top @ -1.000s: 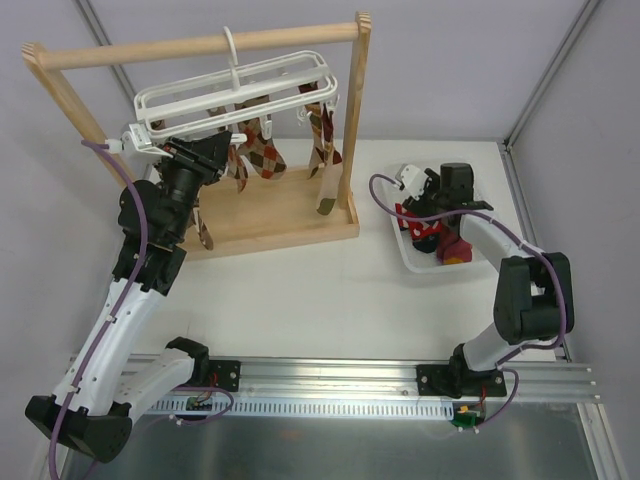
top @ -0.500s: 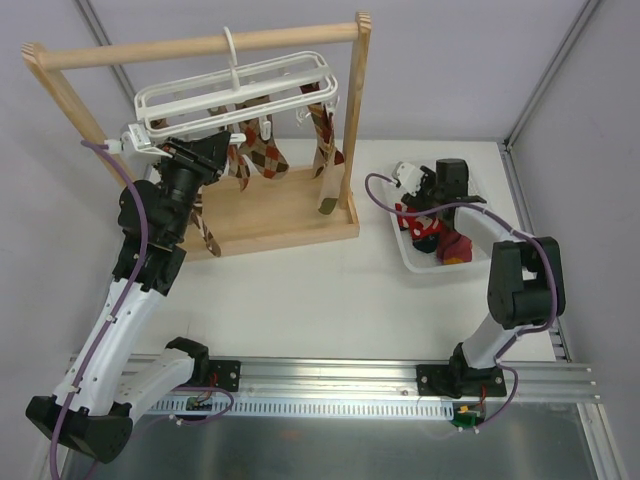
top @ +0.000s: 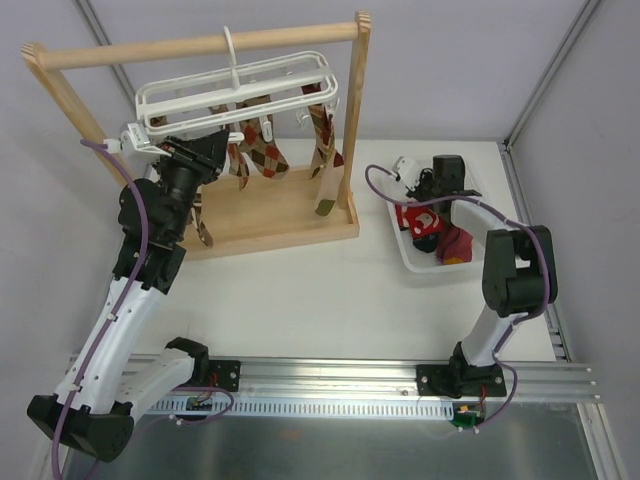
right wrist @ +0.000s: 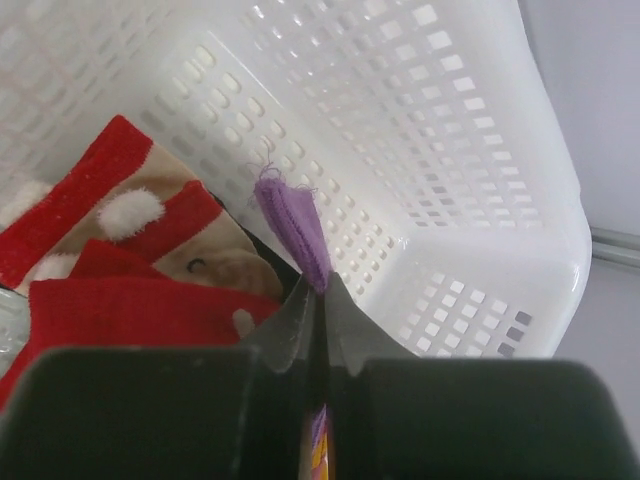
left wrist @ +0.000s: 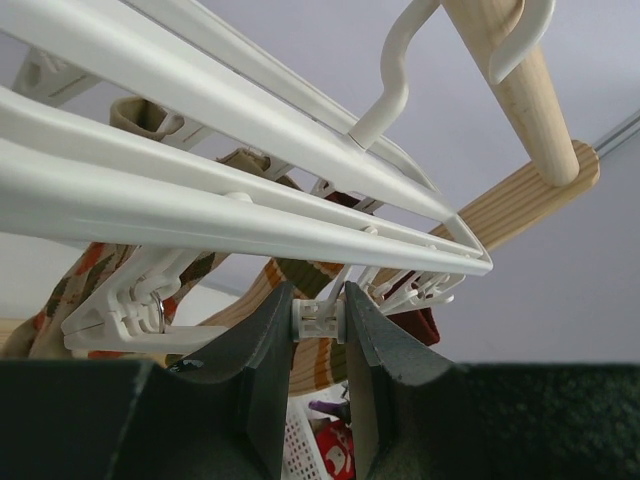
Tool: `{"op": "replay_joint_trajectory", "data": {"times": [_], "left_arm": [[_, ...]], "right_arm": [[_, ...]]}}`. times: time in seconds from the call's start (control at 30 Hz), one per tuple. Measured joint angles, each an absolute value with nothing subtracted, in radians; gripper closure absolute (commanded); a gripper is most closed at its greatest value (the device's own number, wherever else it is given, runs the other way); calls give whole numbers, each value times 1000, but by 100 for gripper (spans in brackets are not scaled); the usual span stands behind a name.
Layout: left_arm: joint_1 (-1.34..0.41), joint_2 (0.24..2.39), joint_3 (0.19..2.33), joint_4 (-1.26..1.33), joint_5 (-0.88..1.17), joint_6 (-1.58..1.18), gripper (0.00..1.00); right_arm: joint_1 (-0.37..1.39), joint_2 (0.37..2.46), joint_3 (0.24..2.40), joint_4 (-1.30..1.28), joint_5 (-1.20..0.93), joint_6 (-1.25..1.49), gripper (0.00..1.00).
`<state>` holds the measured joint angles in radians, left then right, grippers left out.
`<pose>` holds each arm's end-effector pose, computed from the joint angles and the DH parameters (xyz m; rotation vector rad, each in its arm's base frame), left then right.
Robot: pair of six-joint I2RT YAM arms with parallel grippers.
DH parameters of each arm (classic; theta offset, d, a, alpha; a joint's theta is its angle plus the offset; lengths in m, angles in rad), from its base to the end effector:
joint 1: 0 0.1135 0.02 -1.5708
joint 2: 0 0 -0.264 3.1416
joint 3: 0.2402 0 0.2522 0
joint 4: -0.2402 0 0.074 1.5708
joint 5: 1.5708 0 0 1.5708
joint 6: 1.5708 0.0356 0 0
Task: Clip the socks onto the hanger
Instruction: Pick up the sock from the bin, then clamp the sock onto the hanger.
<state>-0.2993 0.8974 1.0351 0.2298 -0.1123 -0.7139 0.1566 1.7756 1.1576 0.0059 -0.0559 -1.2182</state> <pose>0.1845 -0.0528 0.4522 -0.3551 1.1944 -0.8167 0.3926 0.0640 0.2160 -1.4421 1.7055 -0.5338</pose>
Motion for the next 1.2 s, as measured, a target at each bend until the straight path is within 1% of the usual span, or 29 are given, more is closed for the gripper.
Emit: {"op": "replay_joint_trajectory", "data": {"times": [0.1,0.2,0.37,0.5,0.57,0.67,0.9,0.93,1.2], "left_arm": [[-299,897,1035,231,-112,-714,81],[-299,902,1035,232,-104,-714,82],[-299,917,1037,237,-73,-714,82],[-292,929,1051,234,-34,-714,82],[-292,932,1059,230,-13,-713,82],[-290,932,1071,222,16,-712,82],[-286,937,1102,200,102,-703,82],[-286,938,1107,198,113,-701,82],[-286,944,1149,181,209,-667,82]], "right_arm": [[147,1758,1150,23,-58,-1158,99],[132,1677,1096,52,-83,-1070,99],[114,1389,992,86,-133,-853,99],[114,1152,928,161,-202,-647,99],[120,1063,901,193,-248,-532,99],[148,984,886,202,-319,-382,99],[321,963,937,193,-461,-138,99],[371,970,957,196,-479,-107,99],[678,1119,1169,257,-511,33,99]]}}
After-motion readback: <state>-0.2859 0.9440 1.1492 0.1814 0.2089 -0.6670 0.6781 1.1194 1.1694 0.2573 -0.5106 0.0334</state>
